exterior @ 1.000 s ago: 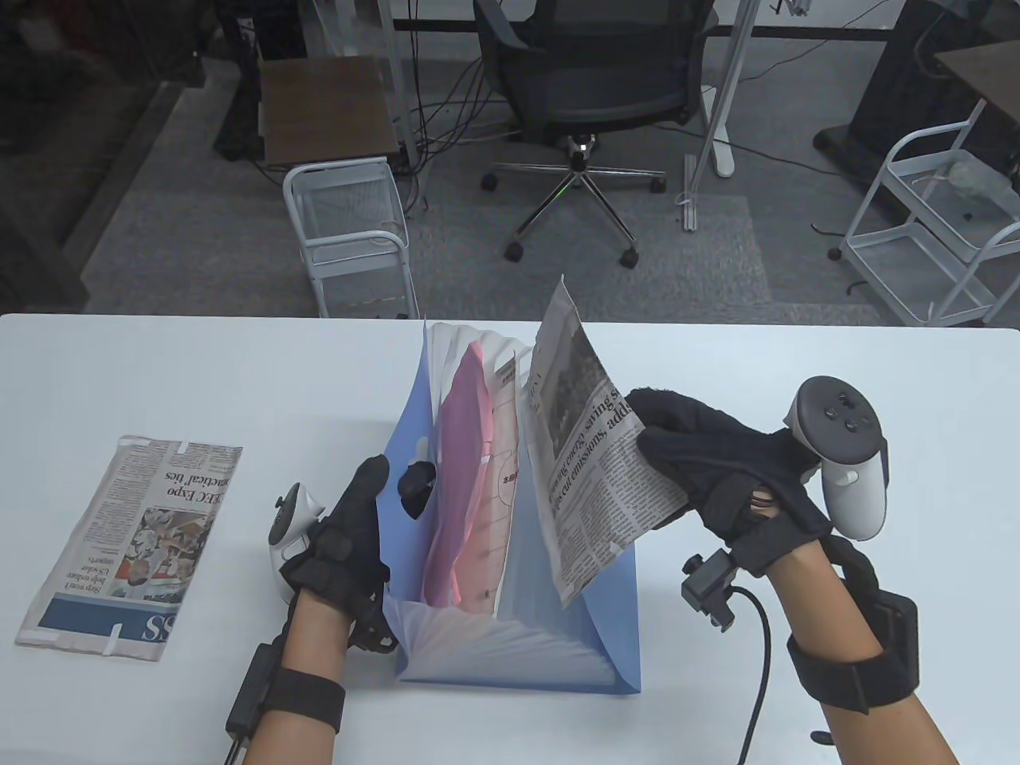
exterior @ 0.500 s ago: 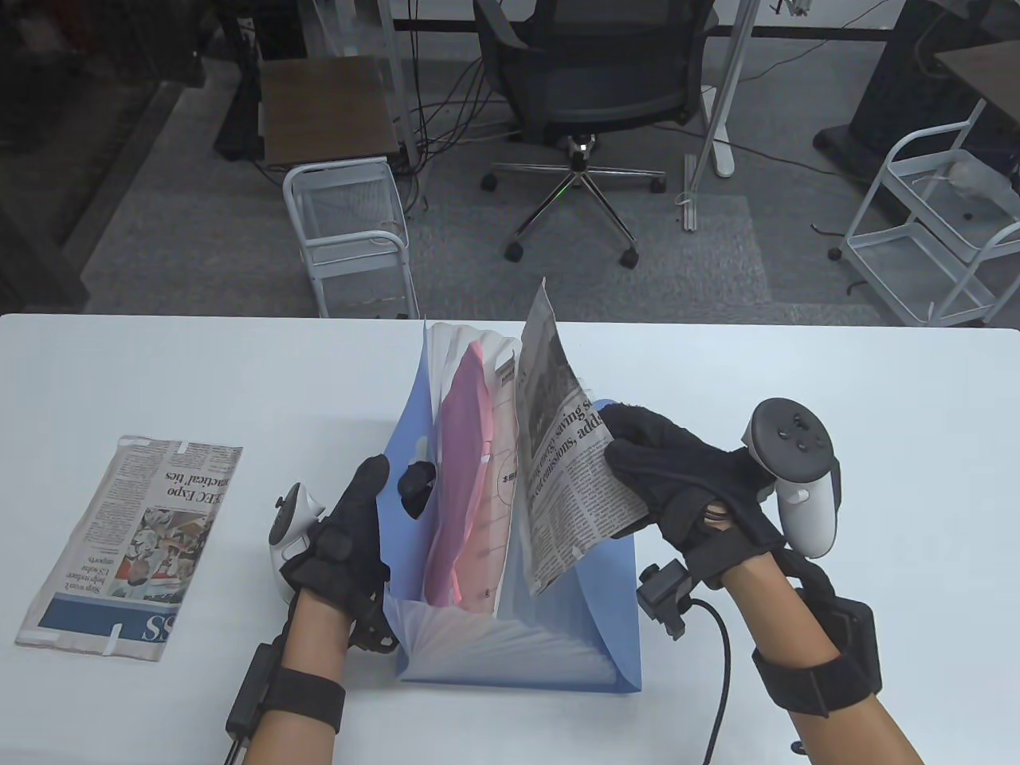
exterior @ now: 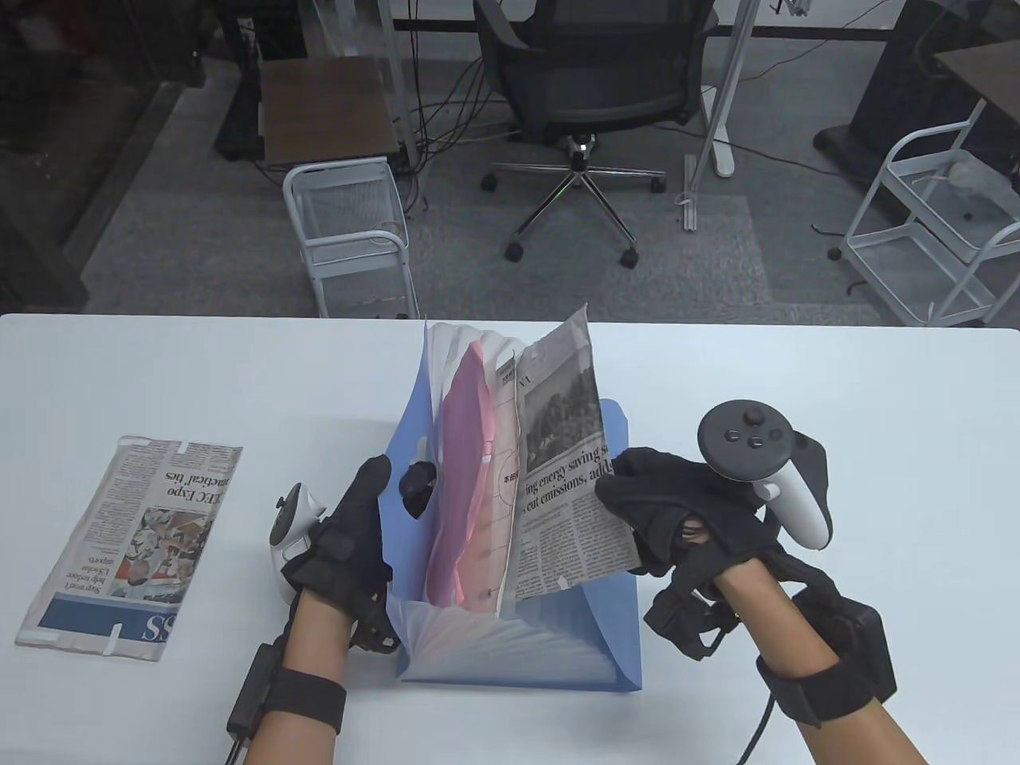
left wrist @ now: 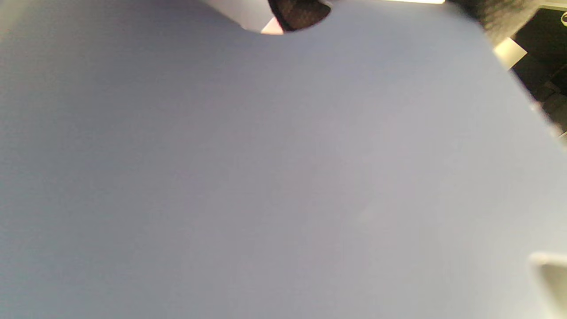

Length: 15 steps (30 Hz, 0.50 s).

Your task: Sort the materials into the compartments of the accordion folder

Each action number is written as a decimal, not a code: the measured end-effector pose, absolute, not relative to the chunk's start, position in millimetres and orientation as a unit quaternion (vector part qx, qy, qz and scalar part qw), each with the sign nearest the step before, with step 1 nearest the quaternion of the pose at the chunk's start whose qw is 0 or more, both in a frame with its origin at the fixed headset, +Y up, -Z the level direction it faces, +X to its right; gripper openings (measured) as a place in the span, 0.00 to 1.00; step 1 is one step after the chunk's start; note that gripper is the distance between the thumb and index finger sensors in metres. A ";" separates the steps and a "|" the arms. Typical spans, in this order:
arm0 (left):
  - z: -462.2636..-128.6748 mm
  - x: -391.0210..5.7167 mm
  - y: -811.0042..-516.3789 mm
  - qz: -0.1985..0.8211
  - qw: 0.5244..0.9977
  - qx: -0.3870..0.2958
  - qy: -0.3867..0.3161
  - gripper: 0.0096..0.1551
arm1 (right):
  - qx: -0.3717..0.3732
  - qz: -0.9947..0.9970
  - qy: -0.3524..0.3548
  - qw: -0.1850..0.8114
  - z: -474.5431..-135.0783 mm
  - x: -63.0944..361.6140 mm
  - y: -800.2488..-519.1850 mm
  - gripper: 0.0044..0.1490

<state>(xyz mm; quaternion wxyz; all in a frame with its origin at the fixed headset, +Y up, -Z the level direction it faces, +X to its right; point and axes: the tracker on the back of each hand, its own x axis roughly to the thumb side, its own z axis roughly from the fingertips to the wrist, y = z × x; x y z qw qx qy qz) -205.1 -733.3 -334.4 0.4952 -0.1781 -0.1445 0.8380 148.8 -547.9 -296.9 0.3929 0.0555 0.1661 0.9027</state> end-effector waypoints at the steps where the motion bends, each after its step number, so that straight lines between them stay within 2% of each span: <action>1: -334.4 -205.0 -733.4 0.838 0.495 -0.178 -0.145 0.45 | 0.062 0.907 0.167 0.382 -297.2 146.7 -549.0 0.22; 15: -334.4 -204.5 -733.8 0.837 0.496 -0.179 -0.145 0.45 | 0.083 0.922 0.170 0.339 -295.0 106.8 -564.6 0.31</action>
